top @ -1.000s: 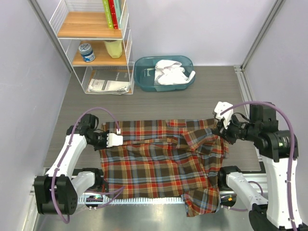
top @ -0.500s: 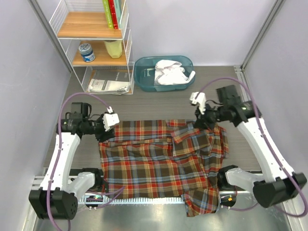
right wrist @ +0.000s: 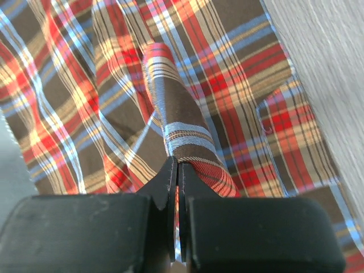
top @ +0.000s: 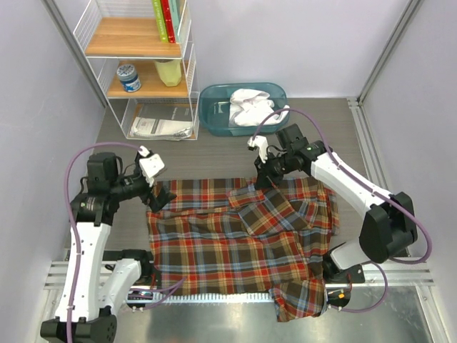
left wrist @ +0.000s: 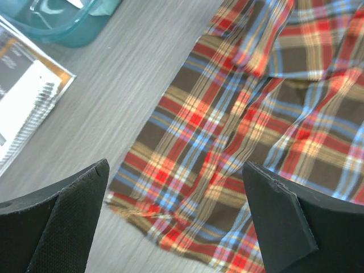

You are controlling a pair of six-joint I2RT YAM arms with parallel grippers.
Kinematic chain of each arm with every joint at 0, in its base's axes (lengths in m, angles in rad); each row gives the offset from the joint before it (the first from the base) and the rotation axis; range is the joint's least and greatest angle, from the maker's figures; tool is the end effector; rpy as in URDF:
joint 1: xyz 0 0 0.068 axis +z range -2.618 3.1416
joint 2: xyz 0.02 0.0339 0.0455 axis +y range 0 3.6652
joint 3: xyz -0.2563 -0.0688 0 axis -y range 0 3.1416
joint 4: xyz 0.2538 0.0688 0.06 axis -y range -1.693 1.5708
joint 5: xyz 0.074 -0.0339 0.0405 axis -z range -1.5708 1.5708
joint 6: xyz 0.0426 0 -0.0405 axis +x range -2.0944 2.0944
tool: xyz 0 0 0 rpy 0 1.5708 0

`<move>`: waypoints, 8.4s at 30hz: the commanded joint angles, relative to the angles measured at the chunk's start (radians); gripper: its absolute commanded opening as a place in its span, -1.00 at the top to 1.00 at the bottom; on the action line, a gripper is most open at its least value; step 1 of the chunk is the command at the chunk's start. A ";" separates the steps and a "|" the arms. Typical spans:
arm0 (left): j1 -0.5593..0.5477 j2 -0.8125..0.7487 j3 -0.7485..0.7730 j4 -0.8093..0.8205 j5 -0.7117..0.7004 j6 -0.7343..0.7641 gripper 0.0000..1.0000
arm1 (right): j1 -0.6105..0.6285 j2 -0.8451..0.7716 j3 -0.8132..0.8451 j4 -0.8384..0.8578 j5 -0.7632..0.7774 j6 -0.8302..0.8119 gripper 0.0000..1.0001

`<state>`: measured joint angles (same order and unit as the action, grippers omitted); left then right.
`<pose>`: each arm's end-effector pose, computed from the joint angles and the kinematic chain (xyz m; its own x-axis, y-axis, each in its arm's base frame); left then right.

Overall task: Fold and stack the long sleeve shirts
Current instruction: Fold the shirt

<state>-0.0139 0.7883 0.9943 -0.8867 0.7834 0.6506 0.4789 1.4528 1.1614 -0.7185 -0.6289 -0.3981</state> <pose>0.1560 -0.0322 0.3403 -0.1626 0.4314 -0.8874 0.8253 0.5524 0.1173 0.2617 0.1641 0.2607 -0.4406 -0.5820 -0.6835 -0.8908 0.3774 0.2530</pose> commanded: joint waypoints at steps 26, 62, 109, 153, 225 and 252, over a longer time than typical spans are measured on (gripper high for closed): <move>-1.322 0.472 -0.378 1.325 -1.375 0.077 -1.00 | -0.085 0.087 -0.092 0.344 -0.483 0.671 0.97; -1.146 0.230 0.156 0.126 -0.506 -0.043 1.00 | -0.531 0.067 0.107 -0.346 -0.171 -0.076 -0.15; -0.399 0.509 0.063 0.170 -0.250 -0.506 1.00 | -0.611 0.204 0.132 -0.426 -0.041 -0.265 -0.36; -0.265 0.699 0.001 0.038 -0.567 -0.255 -0.10 | -0.341 0.184 -0.037 -0.202 0.254 -0.107 -0.12; -0.015 0.755 0.185 0.026 -0.405 0.075 -0.15 | -0.347 0.147 0.172 -0.307 0.326 -0.278 -0.19; -1.440 0.928 0.395 0.264 -0.345 0.098 -0.35 | -0.347 -0.051 -0.230 -0.360 0.219 -0.564 -0.15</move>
<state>-1.4147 1.6474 1.2690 -0.6846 0.4366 0.7090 0.1337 1.3945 0.8814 -1.1065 -0.3683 -0.9653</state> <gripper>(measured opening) 0.675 0.580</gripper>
